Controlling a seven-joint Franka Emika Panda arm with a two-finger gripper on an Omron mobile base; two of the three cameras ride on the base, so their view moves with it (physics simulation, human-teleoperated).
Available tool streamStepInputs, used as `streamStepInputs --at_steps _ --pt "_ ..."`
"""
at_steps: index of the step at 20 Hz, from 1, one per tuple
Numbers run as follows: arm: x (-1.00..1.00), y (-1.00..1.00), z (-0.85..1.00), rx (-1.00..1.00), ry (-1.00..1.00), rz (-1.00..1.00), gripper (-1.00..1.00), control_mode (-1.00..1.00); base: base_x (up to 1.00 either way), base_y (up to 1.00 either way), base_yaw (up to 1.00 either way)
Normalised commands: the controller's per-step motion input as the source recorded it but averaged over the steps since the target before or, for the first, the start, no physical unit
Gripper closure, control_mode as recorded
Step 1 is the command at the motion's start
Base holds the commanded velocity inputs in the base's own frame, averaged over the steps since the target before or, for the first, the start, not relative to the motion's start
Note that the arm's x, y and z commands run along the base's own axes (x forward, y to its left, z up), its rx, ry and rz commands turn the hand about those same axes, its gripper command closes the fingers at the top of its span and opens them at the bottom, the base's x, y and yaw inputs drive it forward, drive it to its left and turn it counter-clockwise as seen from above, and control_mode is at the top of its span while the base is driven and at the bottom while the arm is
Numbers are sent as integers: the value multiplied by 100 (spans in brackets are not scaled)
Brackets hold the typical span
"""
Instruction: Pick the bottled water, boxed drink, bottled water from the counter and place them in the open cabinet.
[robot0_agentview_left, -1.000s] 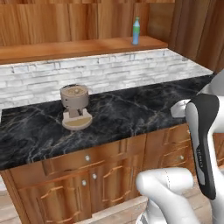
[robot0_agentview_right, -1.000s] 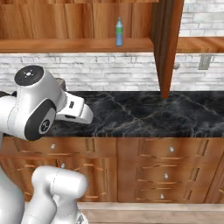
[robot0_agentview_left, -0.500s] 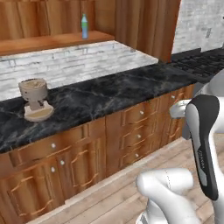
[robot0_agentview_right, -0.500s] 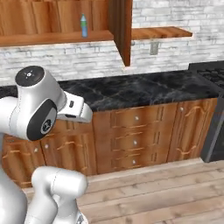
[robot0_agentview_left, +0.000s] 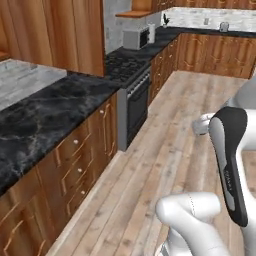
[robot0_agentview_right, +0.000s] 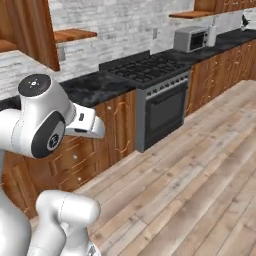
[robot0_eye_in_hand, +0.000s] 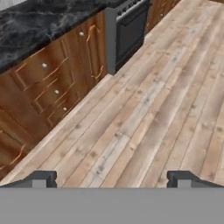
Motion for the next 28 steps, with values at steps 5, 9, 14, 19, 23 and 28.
streamStepInputs --at_steps 5,9,14,19,23,28 --pt "0 0 0 0 0 0 -100 100 -28 0 -86" --pt "0 0 0 0 0 0 -100 100 -34 0 -83" --pt "0 0 0 0 0 0 -100 100 -18 -11 -79" --pt "0 0 0 0 0 0 -100 100 33 -53 6" --pt "0 0 0 0 0 0 -100 100 72 -99 12" --pt "0 0 0 0 0 0 -100 100 100 -100 13"
